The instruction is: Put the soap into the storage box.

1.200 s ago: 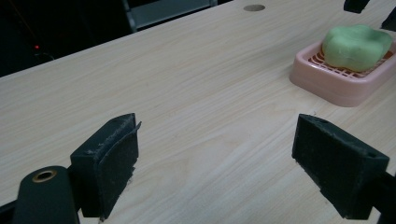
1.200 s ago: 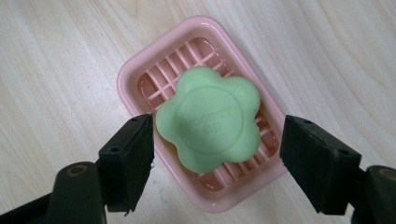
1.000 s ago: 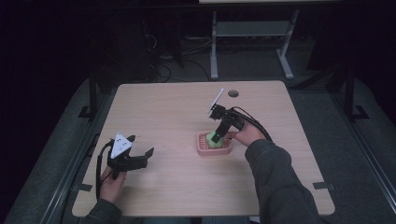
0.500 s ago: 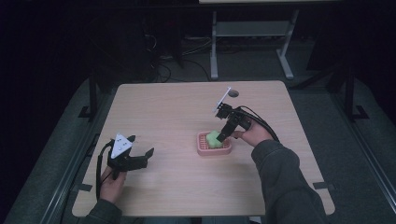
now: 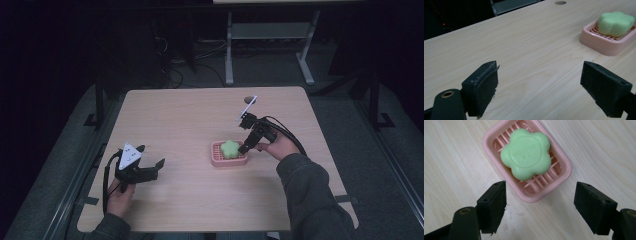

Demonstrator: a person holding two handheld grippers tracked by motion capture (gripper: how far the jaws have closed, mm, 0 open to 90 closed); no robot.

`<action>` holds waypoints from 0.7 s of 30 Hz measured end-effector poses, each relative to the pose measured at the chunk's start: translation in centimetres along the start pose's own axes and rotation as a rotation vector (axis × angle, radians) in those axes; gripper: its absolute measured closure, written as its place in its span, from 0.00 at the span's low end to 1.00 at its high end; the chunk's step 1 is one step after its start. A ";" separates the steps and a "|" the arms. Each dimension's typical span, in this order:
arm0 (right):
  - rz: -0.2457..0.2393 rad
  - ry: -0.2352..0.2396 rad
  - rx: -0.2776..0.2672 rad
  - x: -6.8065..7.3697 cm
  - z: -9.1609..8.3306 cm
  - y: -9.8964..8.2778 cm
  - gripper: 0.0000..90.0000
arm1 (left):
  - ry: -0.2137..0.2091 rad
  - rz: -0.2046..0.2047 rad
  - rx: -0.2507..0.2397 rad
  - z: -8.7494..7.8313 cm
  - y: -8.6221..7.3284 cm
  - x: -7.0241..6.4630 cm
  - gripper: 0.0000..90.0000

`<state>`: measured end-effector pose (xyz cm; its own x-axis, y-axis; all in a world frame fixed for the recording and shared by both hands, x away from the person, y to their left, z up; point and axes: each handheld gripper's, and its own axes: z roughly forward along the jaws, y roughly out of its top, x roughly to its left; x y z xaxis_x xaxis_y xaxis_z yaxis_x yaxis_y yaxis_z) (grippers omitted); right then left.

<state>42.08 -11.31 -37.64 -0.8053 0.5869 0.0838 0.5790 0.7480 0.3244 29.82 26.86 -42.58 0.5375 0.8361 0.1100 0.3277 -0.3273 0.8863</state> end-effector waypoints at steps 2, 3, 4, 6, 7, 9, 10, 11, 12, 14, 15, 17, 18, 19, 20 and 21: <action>-0.003 -0.002 -0.001 0.0 -0.1 -0.1 0.29 | 0.000 0.001 0.001 0.0 0.0 0.0 0.16; -0.003 -0.001 -0.001 0.1 -0.1 -0.1 0.29 | -0.001 0.000 0.000 0.0 0.0 0.0 0.16; -0.008 -0.005 -0.001 0.2 -0.2 -0.2 0.29 | -0.001 -0.001 -0.001 0.0 0.0 0.0 0.16; -0.013 -0.005 -0.003 0.2 -0.2 -0.2 0.29 | -0.001 -0.001 -0.001 -0.1 0.0 0.0 0.16; -0.015 -0.001 -0.017 0.5 -0.3 -0.3 0.29 | -0.003 -0.002 -0.001 -0.1 0.0 0.0 0.16; -0.020 -0.001 -0.017 0.5 -0.2 -0.5 0.29 | -0.003 -0.002 0.000 -0.1 0.0 0.0 0.16; -0.014 0.003 -0.017 0.5 -0.2 -0.6 0.29 | -0.003 -0.003 -0.001 -0.1 0.0 0.0 0.16; -0.015 0.006 -0.020 0.5 -0.1 -0.8 0.29 | -0.003 -0.004 -0.002 -0.1 0.0 0.0 0.16; -0.011 0.006 -0.019 0.5 -0.1 -0.9 0.29 | -0.003 -0.005 -0.003 0.0 0.0 0.1 0.16; -0.007 0.009 -0.018 0.4 0.0 -1.2 0.29 | -0.004 -0.007 -0.001 -0.1 0.0 0.1 0.16; -0.004 0.012 -0.022 0.3 0.0 -1.4 0.29 | -0.004 -0.006 -0.002 0.0 0.0 0.1 0.16; 0.002 0.013 -0.022 0.2 -0.1 -1.7 0.29 | -0.005 -0.007 -0.001 0.0 0.0 0.0 0.16; 0.002 0.013 -0.022 0.2 -0.1 -1.7 0.29 | -0.005 -0.007 -0.001 0.0 0.0 0.0 0.16; 0.004 0.015 -0.025 0.1 -0.1 -1.9 0.29 | -0.006 -0.008 0.000 0.0 0.0 0.0 0.16; 0.009 0.013 -0.030 0.1 -0.2 -2.2 0.29 | -0.004 -0.005 0.000 0.0 0.0 0.0 0.16; 0.006 0.014 -0.033 0.0 -0.3 -2.3 0.29 | -0.005 -0.006 -0.001 0.0 0.0 0.0 0.16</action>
<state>40.69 -13.10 -38.14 -0.8039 0.5866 0.0984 0.5791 0.7341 0.3545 29.80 26.89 -42.58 0.5393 0.8359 0.1024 0.3304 -0.3219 0.8873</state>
